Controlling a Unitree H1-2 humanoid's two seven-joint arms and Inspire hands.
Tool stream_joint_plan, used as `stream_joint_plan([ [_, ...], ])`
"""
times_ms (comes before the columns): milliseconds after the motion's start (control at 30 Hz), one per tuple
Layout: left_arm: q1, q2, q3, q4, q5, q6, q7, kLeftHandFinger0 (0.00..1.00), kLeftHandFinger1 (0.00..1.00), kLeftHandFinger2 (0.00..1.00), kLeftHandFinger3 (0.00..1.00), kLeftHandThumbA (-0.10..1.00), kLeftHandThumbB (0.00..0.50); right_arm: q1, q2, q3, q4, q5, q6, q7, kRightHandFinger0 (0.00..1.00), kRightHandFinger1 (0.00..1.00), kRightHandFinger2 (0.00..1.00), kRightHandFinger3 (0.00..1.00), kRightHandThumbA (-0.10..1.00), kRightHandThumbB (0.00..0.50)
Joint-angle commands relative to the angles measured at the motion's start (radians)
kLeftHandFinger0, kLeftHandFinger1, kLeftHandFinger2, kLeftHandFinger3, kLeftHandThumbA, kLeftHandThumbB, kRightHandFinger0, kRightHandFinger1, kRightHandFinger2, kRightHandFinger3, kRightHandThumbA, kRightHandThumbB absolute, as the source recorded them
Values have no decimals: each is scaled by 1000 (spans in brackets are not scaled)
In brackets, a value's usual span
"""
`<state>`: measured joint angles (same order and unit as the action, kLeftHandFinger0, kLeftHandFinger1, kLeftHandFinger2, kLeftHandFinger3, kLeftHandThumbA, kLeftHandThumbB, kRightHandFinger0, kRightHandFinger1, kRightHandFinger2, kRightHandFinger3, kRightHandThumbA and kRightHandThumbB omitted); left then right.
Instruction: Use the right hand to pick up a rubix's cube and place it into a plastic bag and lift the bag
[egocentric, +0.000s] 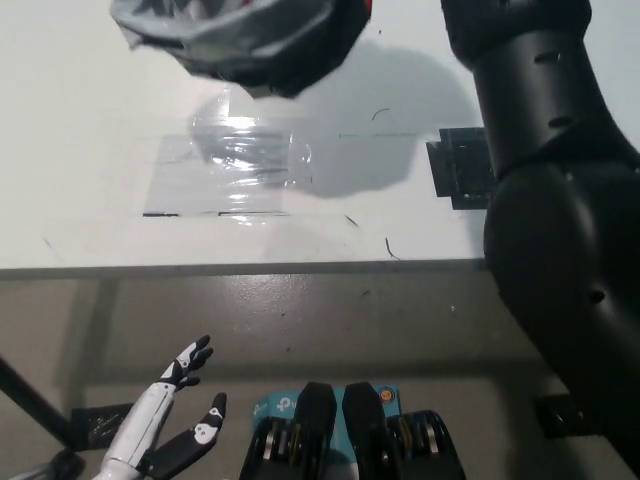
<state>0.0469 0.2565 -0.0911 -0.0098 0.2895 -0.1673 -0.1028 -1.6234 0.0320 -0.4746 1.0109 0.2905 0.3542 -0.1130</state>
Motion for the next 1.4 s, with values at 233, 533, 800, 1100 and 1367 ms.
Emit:
stream_joint_plan([
  [233,-25,16,2,-38,-13,-5,-10,915,958,969,1000,529,62,47,-42,21,309,10,-197,-68,0,63,695,1000,-100,82],
  [533,-24,24,8,-41,-26,-7,-15,875,941,967,1000,513,55,-124,-19,27,232,45,-208,-27,0,114,683,750,-100,132],
  [800,-11,22,1,-42,-18,-21,-11,879,943,964,1000,489,66,-171,-4,57,188,37,-190,-37,0,281,817,945,-100,111],
  [1100,-26,27,2,-40,-25,-23,-16,866,930,956,1000,452,56,-165,-18,81,187,28,-187,-38,0,302,817,560,-100,117],
  [1367,-25,26,2,-45,-32,-2,-24,846,922,956,1000,430,67,-109,-28,100,197,28,-197,-18,0,303,826,906,-100,107],
])
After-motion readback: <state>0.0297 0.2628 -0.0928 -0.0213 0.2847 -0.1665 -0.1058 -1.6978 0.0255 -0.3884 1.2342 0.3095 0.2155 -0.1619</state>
